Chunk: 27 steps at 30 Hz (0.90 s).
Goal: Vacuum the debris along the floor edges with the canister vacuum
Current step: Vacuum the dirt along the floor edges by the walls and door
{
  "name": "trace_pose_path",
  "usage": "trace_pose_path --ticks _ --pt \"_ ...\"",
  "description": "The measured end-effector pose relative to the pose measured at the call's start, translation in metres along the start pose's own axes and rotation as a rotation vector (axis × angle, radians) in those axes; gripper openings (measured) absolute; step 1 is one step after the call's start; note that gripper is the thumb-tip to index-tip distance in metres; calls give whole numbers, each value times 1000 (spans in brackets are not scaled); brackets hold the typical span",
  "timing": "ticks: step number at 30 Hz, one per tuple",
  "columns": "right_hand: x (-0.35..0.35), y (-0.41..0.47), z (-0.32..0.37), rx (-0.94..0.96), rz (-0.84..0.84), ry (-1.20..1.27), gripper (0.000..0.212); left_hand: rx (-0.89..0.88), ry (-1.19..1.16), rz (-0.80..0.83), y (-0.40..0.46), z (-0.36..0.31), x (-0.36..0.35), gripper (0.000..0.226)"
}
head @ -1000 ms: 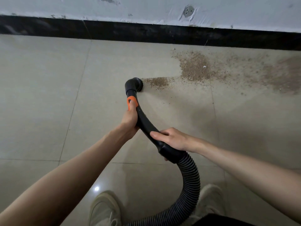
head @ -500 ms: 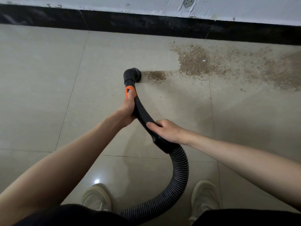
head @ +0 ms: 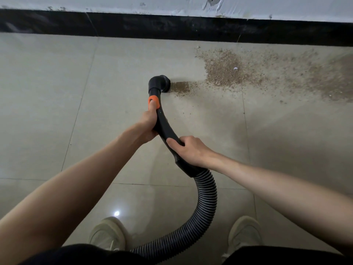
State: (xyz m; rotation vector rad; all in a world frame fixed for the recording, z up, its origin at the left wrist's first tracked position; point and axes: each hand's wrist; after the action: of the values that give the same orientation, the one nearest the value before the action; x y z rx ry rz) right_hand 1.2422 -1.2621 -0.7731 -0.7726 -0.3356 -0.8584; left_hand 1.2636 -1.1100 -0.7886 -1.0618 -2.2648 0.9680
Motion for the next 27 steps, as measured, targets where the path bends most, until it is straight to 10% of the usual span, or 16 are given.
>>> trace_pose_path --ticks 27 --pt "26 -5 -31 -39 -71 70 44 -91 142 59 1 1 -61 46"
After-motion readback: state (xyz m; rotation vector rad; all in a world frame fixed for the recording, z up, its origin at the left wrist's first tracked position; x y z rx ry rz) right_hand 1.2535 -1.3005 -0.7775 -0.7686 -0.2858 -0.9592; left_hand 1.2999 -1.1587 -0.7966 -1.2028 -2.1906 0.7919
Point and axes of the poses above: each hand's wrist, its own y-axis towards the middle knuckle, its own x-axis out of the back of the hand, z = x × y, and after that the axes turned 11 degrees about -z, right-handed
